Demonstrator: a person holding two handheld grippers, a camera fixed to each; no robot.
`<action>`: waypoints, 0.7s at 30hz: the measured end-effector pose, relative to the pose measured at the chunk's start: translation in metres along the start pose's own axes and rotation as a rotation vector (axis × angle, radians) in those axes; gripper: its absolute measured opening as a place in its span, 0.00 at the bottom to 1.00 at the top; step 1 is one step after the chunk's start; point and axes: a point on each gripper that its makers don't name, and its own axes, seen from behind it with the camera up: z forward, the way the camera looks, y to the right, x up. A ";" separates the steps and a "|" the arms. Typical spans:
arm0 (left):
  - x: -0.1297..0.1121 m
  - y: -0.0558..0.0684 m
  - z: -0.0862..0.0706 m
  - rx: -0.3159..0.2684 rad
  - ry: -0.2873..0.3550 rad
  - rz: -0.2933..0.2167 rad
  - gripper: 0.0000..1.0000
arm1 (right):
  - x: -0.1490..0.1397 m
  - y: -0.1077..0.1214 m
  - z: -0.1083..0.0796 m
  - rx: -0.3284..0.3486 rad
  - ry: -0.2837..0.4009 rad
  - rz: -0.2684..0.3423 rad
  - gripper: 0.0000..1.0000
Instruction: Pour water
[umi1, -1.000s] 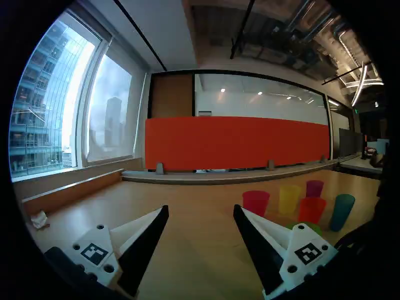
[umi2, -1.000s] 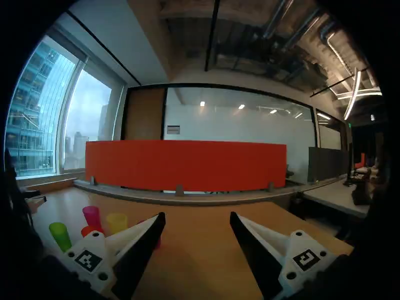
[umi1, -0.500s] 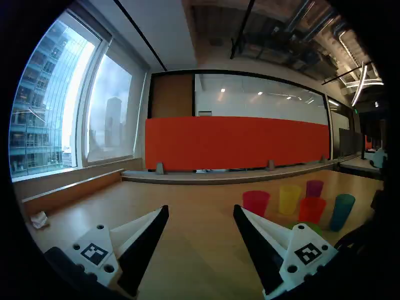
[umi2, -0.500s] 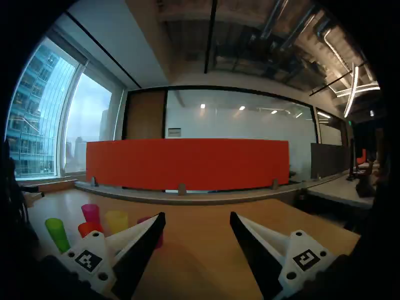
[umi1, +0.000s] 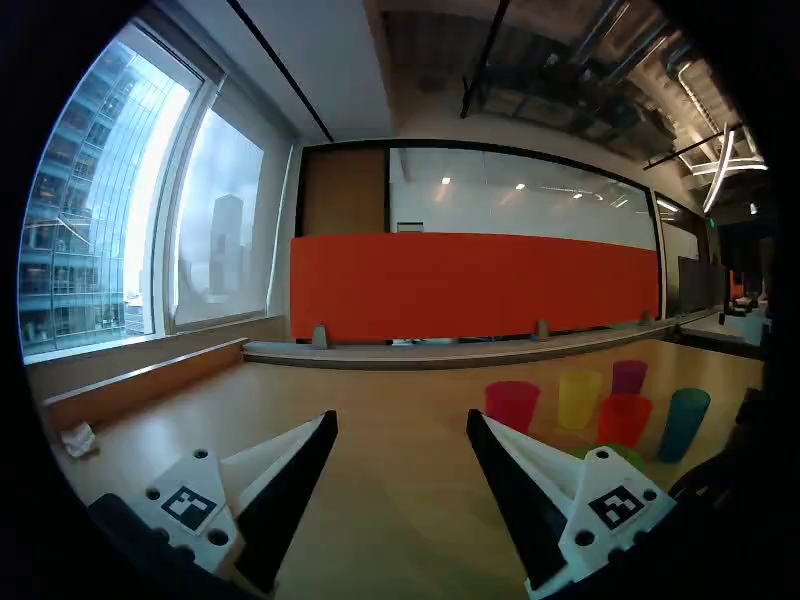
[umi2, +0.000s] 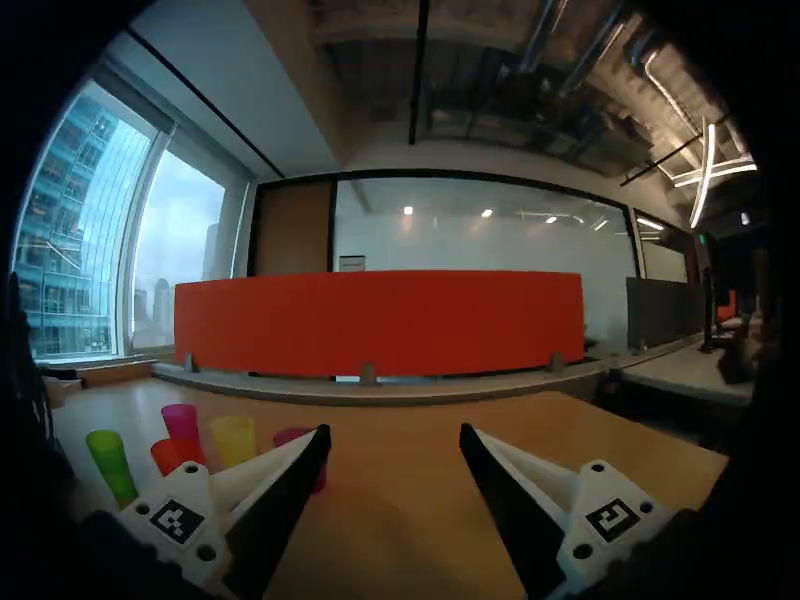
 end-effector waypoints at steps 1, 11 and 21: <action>0.000 0.000 0.000 0.000 0.000 0.000 0.96 | -0.002 0.001 0.000 -0.002 -0.002 0.003 1.00; 0.000 0.000 0.000 0.000 0.000 0.000 0.96 | -0.016 0.003 0.002 -0.005 -0.025 -0.004 1.00; 0.000 0.000 0.000 0.000 0.000 0.000 0.96 | -0.025 0.007 0.003 -0.016 -0.037 0.002 1.00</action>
